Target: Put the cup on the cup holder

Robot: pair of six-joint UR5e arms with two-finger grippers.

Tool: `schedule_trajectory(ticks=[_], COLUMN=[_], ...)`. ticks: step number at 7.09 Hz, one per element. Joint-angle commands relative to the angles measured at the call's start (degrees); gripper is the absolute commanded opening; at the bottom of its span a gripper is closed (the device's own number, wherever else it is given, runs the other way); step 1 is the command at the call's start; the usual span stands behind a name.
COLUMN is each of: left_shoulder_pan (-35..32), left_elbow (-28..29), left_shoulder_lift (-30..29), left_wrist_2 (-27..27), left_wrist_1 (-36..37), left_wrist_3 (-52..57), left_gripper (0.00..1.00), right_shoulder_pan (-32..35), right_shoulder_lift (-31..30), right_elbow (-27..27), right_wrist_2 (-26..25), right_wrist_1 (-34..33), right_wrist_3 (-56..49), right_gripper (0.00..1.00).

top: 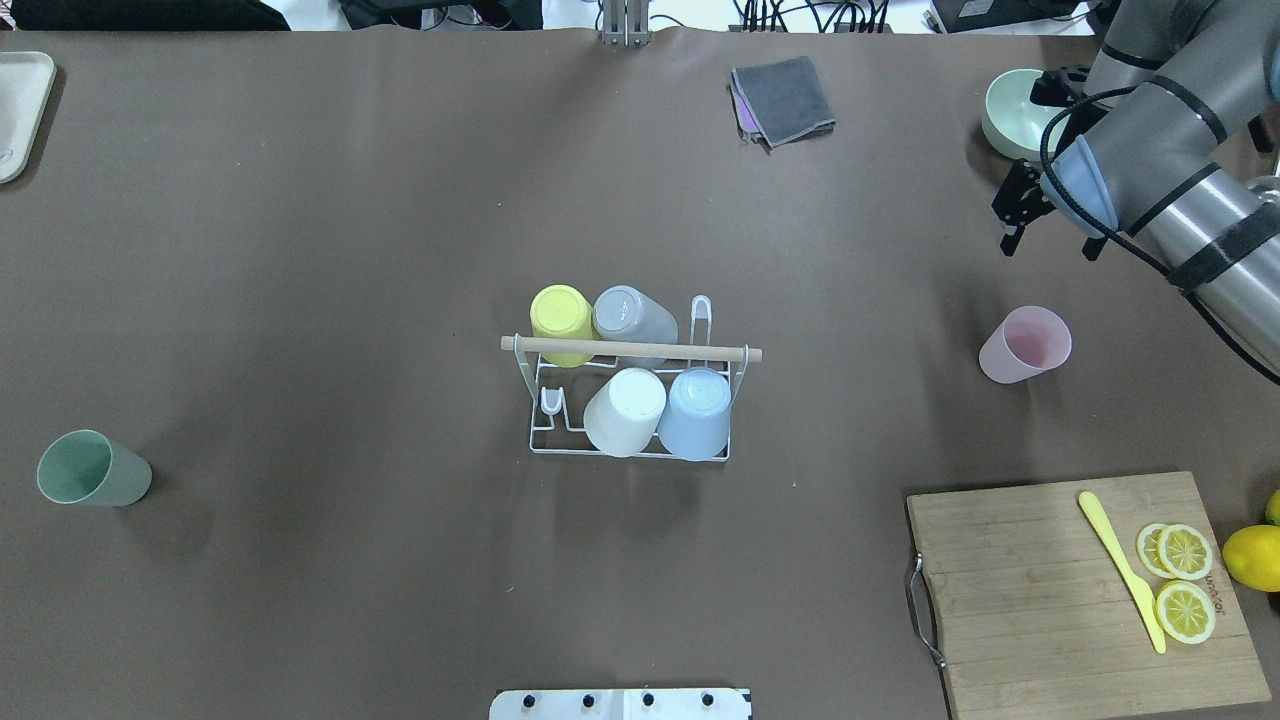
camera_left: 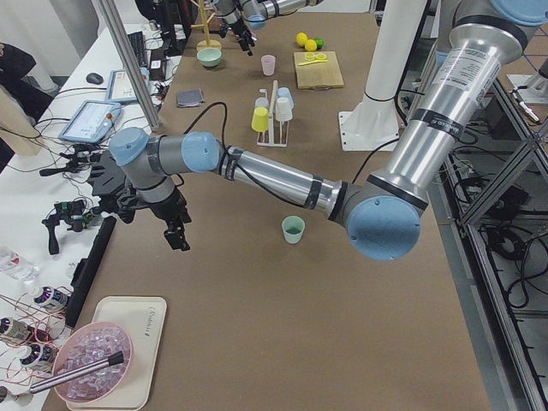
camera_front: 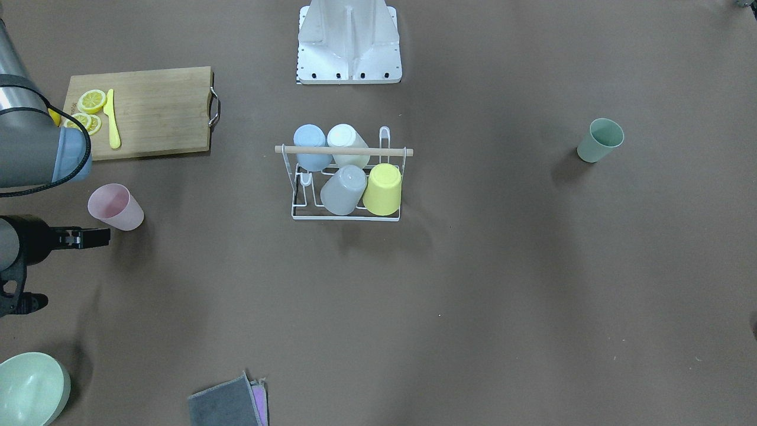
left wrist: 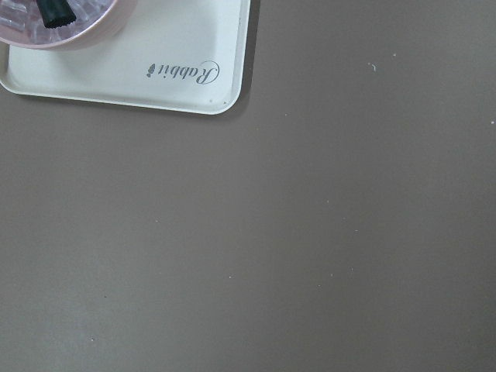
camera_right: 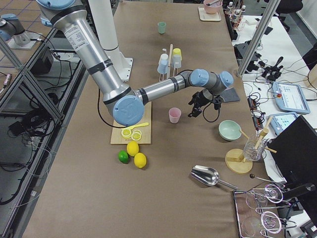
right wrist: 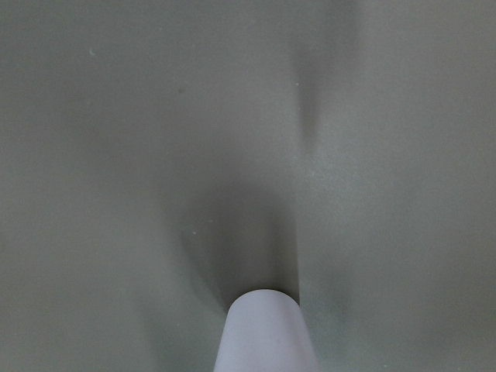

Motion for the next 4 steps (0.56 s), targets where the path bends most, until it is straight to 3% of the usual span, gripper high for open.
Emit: schedule_trajectory(ticks=[1, 4], left_shoulder_pan=[4.9, 11.2], left_elbow=[6.6, 6.8], left_shoulder_lift=[-3.8, -3.7], left_wrist_2=[-0.3, -3.5], left_wrist_1=[3.8, 10.2], left_wrist_3=[0.4, 0.5], left_gripper=[0.97, 0.97], right_shoulder_pan=[-0.9, -2.4], right_shoulder_lift=[2.0, 2.1], right_elbow=[-4.9, -8.8], right_wrist_2=[0.2, 0.1], right_wrist_1=[-1.2, -1.4], right_wrist_3=[-4.5, -4.8], right_gripper=[1.00, 0.99])
